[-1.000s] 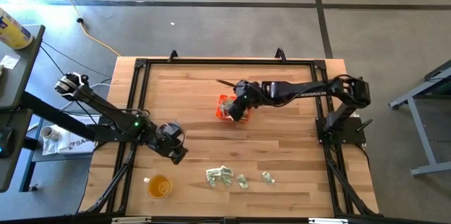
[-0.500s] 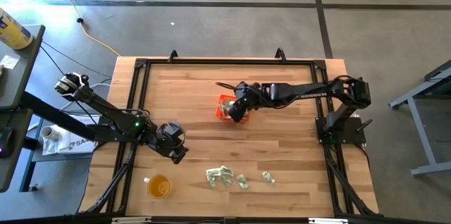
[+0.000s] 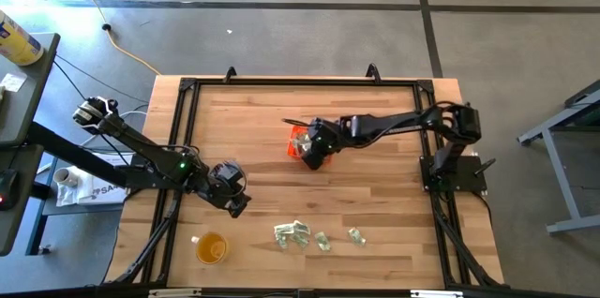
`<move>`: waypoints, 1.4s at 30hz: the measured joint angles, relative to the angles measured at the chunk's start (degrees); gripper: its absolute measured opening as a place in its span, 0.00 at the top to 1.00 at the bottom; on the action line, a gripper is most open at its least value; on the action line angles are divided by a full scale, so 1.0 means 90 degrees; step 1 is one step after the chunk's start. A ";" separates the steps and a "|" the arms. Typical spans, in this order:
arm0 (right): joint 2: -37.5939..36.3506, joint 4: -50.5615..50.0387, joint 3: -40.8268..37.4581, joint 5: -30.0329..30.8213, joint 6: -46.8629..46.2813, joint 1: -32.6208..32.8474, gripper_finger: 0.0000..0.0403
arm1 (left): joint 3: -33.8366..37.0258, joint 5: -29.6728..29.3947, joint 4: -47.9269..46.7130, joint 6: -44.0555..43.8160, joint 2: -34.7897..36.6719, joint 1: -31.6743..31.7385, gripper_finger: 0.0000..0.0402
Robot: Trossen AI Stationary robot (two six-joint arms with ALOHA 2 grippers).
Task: Pick and place Stevia / Truvia into bins
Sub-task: Adjust the stevia packets in the basket
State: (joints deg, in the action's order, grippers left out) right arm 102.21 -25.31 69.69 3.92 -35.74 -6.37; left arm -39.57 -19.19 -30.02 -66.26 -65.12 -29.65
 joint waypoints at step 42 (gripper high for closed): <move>0.0542 -0.0476 0.0565 -0.0320 0.0336 0.0063 1.00 | -0.0007 -0.0288 -0.0014 0.0010 -0.0002 0.0002 0.39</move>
State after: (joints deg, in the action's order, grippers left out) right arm 107.09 -29.59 74.77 1.04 -32.72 -5.80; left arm -39.64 -21.78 -30.15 -66.17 -65.14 -29.63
